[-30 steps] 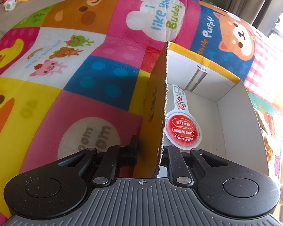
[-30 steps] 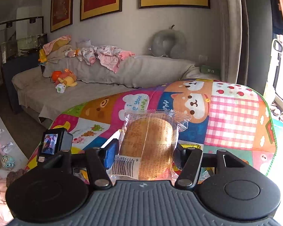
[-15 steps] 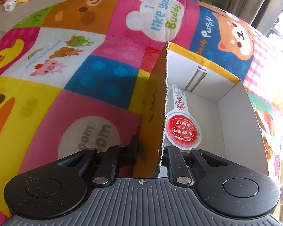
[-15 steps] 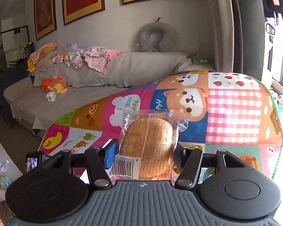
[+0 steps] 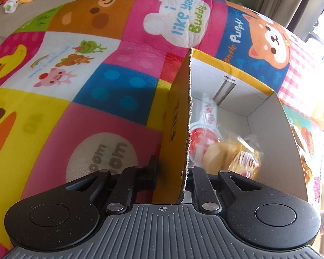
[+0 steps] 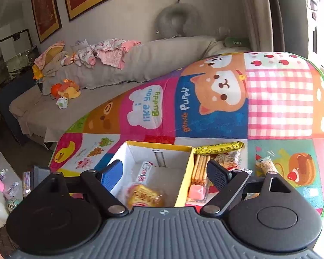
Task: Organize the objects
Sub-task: 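Lower the bun into the yellow box and open the right tool, then reach the right tool to the long clear grain bar bag and grasp it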
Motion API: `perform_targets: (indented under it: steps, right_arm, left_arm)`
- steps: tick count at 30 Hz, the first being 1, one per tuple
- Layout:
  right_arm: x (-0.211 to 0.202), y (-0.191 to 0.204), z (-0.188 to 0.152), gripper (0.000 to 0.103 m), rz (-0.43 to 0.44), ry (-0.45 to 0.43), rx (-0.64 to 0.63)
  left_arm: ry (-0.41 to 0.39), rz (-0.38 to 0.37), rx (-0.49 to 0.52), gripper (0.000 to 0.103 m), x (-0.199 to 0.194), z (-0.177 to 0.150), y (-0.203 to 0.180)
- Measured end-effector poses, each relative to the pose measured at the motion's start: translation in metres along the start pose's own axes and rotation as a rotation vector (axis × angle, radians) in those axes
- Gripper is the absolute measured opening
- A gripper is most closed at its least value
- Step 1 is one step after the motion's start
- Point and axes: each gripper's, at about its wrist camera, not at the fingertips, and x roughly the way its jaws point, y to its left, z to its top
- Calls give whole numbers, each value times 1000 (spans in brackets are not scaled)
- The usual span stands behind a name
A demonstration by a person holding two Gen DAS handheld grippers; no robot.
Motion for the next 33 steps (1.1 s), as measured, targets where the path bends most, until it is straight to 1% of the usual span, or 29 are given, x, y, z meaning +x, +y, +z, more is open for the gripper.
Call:
perform_targets:
  steps: [7, 10, 12, 14, 17, 20, 21, 22, 23, 25, 27, 29, 31, 33]
  right_arm:
    - [12, -48, 1, 85, -105, 9, 95]
    - [27, -70, 6, 85, -116, 22, 173]
    - [44, -83, 12, 85, -101, 45, 233]
    - [68, -91, 21, 85, -93, 74, 265]
    - [110, -97, 33, 85, -127, 102, 276]
    - [152, -101, 43, 85, -139, 119, 264]
    - [165, -101, 46, 83, -139, 124, 255]
    - [180, -101, 49, 74, -141, 130, 244]
    - [193, -101, 52, 59, -141, 144, 226]
    - [221, -97, 56, 47, -151, 182, 175]
    - [241, -95, 57, 46, -166, 207, 131]
    - [256, -98, 55, 46, -170, 244, 114]
    - [260, -103, 49, 45, -170, 277, 92]
    - [254, -109, 42, 45, -161, 287, 74]
  left_arm:
    - [0, -1, 5, 15, -1, -1, 0]
    - [-2, -4, 11, 15, -2, -1, 0]
    - [-2, -7, 14, 15, -2, -1, 1]
    - [-2, -11, 19, 15, -2, -1, 1]
    - [2, -19, 22, 15, -2, -1, 2]
    - [2, -22, 24, 15, -3, -1, 3]
    - [1, -22, 25, 15, -3, -1, 3]
    - [1, -22, 25, 15, -3, -2, 3]
    - [2, -21, 23, 15, -3, -2, 2]
    - [4, -19, 20, 15, -2, -1, 2]
    - [7, -16, 20, 15, -2, -1, 1]
    - [10, -14, 22, 15, -2, 0, 1]
    - [12, -13, 23, 15, -2, 0, 1]
    - [13, -13, 18, 15, -2, 1, 1]
